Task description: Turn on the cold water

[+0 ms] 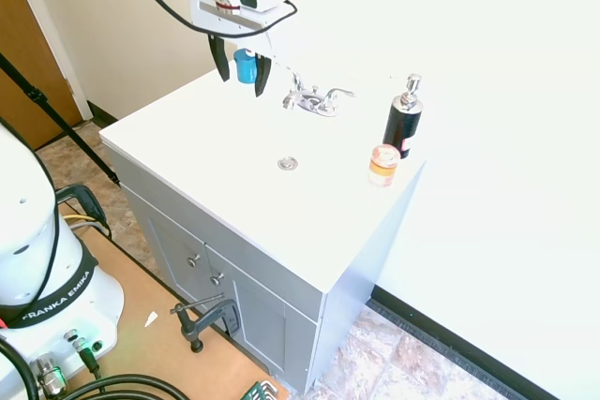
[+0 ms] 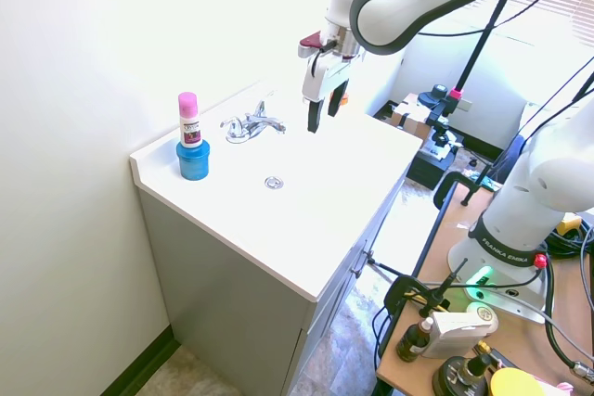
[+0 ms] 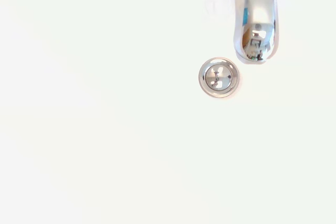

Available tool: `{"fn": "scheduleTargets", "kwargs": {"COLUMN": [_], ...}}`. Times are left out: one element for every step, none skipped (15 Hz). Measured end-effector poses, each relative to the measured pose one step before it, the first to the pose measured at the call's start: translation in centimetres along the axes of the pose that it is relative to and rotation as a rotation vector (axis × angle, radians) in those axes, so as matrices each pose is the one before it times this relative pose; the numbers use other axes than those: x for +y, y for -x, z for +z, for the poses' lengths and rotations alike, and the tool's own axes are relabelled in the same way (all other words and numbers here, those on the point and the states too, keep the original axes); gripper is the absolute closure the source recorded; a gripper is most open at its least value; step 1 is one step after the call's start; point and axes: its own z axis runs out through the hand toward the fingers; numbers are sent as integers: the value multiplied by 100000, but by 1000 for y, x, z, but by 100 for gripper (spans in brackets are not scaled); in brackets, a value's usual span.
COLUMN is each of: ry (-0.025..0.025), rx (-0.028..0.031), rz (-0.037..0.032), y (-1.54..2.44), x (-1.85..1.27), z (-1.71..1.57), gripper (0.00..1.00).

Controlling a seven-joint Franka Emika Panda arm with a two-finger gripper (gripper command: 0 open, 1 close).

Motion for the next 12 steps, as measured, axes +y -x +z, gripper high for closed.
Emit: {"fn": "scheduleTargets", "kwargs": {"ry": [92,-94,-471,-722,-877,-948,-1481,-898,-113,-540,-445,-87], "rx": [-97,737,2681,4044,4447,5088,5868,5096,4165,3960,3642,2743], "rz": [129,1206,2539,2425,2021,2016,2528,1776,1231,624,407,188], "y": [0,-113,-469,-915,-1206,-1483,-1653,-1384,-1142,-886,-670,-465], "x": [-3,13,26,-2,-98,-168,-415,-658,-816,-1172,-1277,-1118], "z": [58,-48,-153,-136,-39,210,452,725,785,585,462,469], "gripper": [0,0,0,0,0,0,0,0,0,0,0,0]}}
